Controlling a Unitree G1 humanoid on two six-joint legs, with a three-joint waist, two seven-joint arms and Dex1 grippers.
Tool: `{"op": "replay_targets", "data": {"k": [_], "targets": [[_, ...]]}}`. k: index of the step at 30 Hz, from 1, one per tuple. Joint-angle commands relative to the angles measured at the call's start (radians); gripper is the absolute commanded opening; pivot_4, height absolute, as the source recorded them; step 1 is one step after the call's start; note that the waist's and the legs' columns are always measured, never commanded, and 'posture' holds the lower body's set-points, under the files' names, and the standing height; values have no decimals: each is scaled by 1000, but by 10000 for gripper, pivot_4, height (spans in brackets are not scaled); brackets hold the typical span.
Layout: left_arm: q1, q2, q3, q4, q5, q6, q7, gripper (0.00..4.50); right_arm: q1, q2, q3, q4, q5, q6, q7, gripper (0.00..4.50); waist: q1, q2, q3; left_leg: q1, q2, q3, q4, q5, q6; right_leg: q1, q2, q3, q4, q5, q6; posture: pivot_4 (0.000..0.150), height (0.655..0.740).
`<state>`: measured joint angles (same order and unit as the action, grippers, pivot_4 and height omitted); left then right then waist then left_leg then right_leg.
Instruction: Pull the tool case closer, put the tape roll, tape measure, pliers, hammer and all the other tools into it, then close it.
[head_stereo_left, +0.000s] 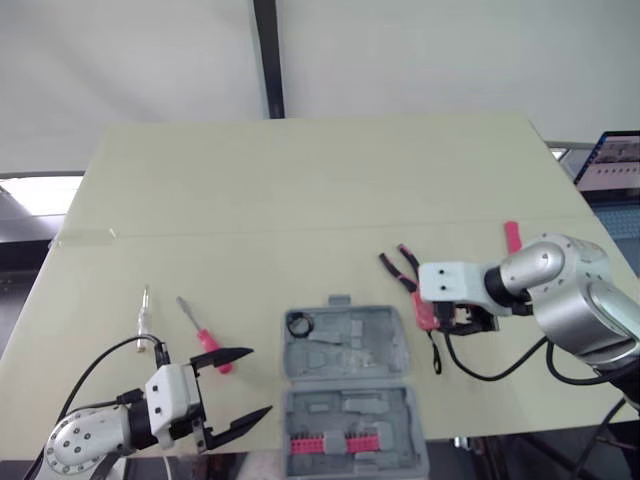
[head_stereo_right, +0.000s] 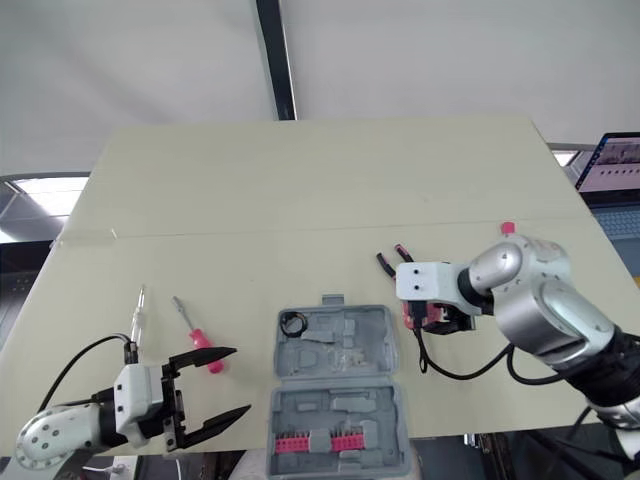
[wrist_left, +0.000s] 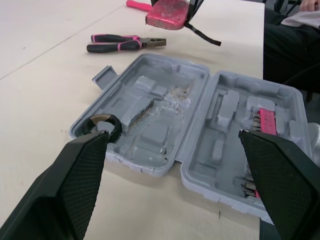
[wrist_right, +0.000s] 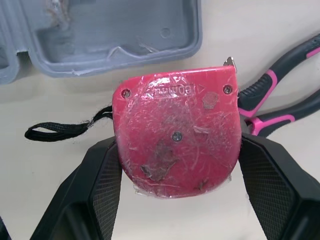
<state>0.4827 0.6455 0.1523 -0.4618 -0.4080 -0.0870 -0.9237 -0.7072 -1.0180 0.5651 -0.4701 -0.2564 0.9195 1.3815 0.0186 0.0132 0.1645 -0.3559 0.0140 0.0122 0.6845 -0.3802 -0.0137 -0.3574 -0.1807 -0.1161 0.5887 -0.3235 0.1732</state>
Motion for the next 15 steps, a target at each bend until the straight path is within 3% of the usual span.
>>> {"op": "replay_targets", "data": {"k": [1, 8, 15], "targets": [[-2, 4, 9, -11, 8, -17, -6, 45000, -76, 51, 107, -40, -57, 85, 8, 29671, -4, 0, 0, 0, 0, 0, 0, 0, 0, 0, 0, 0, 0, 0, 0, 1500, 7400], [6, -4, 8, -19, 21, -20, 1, 45000, -190, 186, 295, 22, -113, 201, -30, 29671, -18, 0, 0, 0, 0, 0, 0, 0, 0, -1, 0, 0, 1, 0, 0, 1500, 7400], [26, -8, 9, -34, 28, -21, 9, 45000, -244, 261, 391, 99, -116, 235, -65, 29671, -23, 0, 0, 0, 0, -1, -1, 0, 0, -2, 0, -1, 2, 0, 0, 1500, 7400]]}}
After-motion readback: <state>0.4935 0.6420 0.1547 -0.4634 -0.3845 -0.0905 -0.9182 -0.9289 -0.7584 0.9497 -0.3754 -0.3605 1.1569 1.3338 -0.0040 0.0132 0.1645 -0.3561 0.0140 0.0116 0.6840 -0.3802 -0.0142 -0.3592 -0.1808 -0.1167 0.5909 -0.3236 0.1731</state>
